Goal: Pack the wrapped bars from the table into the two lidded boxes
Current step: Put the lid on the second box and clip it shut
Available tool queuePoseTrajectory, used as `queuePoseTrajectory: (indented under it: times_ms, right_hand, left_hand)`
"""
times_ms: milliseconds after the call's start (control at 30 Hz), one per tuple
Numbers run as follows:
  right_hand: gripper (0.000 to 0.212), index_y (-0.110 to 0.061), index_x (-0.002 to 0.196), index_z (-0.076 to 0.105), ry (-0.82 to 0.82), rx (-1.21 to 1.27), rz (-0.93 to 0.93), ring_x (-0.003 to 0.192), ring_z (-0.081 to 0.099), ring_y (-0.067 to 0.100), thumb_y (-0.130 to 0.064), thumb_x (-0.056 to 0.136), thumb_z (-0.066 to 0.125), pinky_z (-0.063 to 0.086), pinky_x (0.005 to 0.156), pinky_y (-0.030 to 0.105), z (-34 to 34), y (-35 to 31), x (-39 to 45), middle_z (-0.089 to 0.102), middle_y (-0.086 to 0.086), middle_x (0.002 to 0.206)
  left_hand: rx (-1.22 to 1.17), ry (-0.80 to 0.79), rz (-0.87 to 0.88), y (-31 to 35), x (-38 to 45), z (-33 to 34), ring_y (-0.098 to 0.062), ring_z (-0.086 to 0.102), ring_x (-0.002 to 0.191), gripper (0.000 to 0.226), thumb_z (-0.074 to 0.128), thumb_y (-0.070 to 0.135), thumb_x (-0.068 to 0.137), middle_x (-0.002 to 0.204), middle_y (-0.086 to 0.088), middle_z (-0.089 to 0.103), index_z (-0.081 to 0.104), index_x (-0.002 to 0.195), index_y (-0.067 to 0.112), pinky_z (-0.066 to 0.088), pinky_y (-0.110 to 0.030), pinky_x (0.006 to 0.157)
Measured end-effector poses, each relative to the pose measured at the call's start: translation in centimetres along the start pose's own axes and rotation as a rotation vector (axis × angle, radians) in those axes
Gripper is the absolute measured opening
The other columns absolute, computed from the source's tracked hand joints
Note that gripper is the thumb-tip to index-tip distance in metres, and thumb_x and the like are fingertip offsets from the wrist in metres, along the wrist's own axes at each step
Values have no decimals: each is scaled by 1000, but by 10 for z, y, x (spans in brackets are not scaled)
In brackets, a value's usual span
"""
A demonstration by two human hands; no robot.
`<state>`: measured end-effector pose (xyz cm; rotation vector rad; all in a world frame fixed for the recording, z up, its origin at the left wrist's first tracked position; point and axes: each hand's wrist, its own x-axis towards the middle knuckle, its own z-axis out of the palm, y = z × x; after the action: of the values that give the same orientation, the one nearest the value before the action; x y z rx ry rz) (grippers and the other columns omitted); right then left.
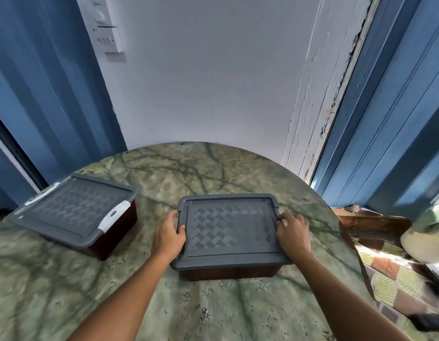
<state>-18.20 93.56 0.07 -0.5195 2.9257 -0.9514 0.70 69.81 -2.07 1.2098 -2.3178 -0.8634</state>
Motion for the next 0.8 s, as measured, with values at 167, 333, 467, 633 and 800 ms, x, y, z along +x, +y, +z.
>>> queuePoseTrajectory:
  times_ms: [167,333,467,633,800]
  right_hand:
    - [39,3,108,59,-102,255,277,102,58,38,-32,90,60,46,82,38,-4,6,6,63,23,113]
    - [24,-6,97,62,-62,-228,19,91,63,36,-26,95,48,43,69,34,-10,-18,-7,67,17,102]
    - [48,1,133,44,-94,-460,-140,107,62,32,-34,102,33,48,75,34,1,-25,-19,53,14,131]
    - [53,4,136,37,-101,-619,-158,104,65,29,-35,103,29,51,70,32,5,-27,-21,51,16,133]
    - [49,1,133,42,-71,-494,-124,104,62,34,-35,101,34,50,75,37,9,-24,-22,53,17,128]
  left_hand:
    - [-128,-57,-213,12,0,-2,-37,62,99,20,58,25,91,98,-15,67,63,100,7,50,-38,83]
    - [374,-62,115,20,-12,-7,-35,60,104,45,48,25,95,115,-17,64,43,139,15,48,-38,77]
    - [406,-178,210,15,-13,-5,-31,13,146,59,40,37,98,157,-11,22,24,149,10,35,-44,107]
    - [433,-212,210,11,-13,-3,-32,-12,146,69,37,49,97,161,-7,-1,15,152,12,28,-48,113]
    - [496,-233,219,12,-12,-4,-32,-17,145,74,31,56,96,161,-4,-6,11,152,11,31,-47,112]
